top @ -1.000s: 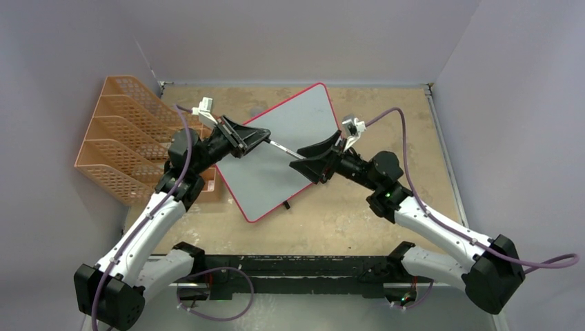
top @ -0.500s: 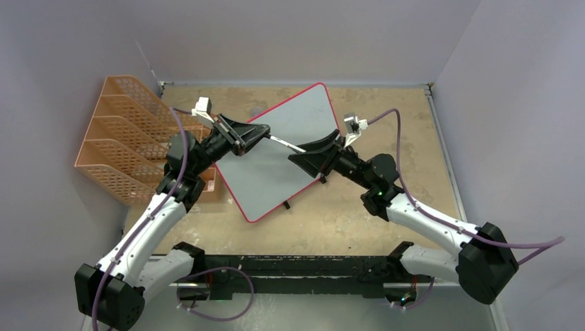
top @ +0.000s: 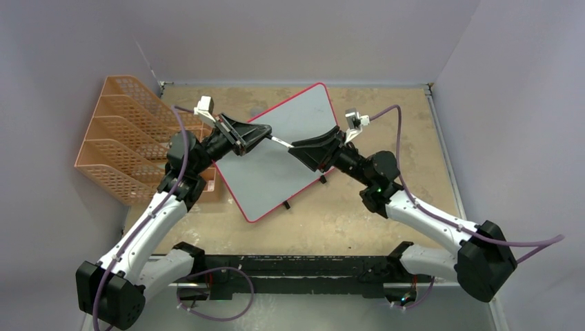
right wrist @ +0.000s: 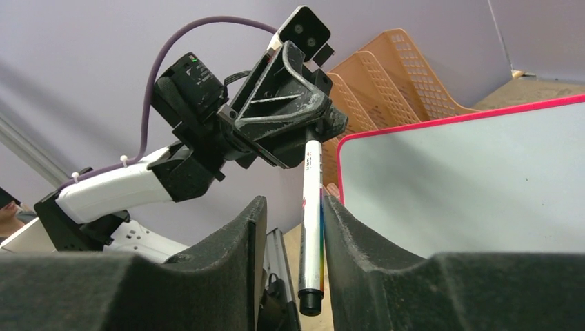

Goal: Write a sentence on the whiteboard
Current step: Open the whiteboard marker at the center of the board.

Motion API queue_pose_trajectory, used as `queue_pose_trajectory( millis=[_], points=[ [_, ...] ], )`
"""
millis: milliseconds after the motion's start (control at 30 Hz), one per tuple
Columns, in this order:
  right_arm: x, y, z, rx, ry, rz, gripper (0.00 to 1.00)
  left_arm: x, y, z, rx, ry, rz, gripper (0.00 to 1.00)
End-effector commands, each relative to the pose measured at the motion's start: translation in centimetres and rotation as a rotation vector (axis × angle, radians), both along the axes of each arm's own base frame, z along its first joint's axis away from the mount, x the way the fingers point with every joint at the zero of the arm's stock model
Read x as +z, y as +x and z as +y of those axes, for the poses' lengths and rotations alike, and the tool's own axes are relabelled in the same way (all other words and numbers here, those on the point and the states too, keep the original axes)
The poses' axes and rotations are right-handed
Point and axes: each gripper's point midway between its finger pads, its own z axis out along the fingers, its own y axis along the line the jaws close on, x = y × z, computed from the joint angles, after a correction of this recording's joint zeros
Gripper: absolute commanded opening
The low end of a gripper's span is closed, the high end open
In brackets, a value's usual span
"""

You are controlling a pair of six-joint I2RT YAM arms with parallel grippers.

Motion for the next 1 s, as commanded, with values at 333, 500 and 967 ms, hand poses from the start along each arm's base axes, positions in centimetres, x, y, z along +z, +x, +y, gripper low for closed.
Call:
queue_pose_trajectory(
  millis=[333, 500, 967],
  points=[
    [3.66, -0.03, -0.17, -0.010, 0.066, -0.086, 0.29, 2.54, -0.59, -0.06, -0.019, -0.026, -0.098, 0.00],
    [3.61, 0.04, -0.01, -0.006, 0.060, -0.084, 0.26, 2.60, -0.57, -0.01, -0.015, -0.030, -0.100, 0.00],
    [3.11, 0.39, 0.34, -0.006, 0.026, -0.073, 0.04, 2.72, -0.54, 0.13, -0.004, -0.034, -0.113, 0.00]
  ],
)
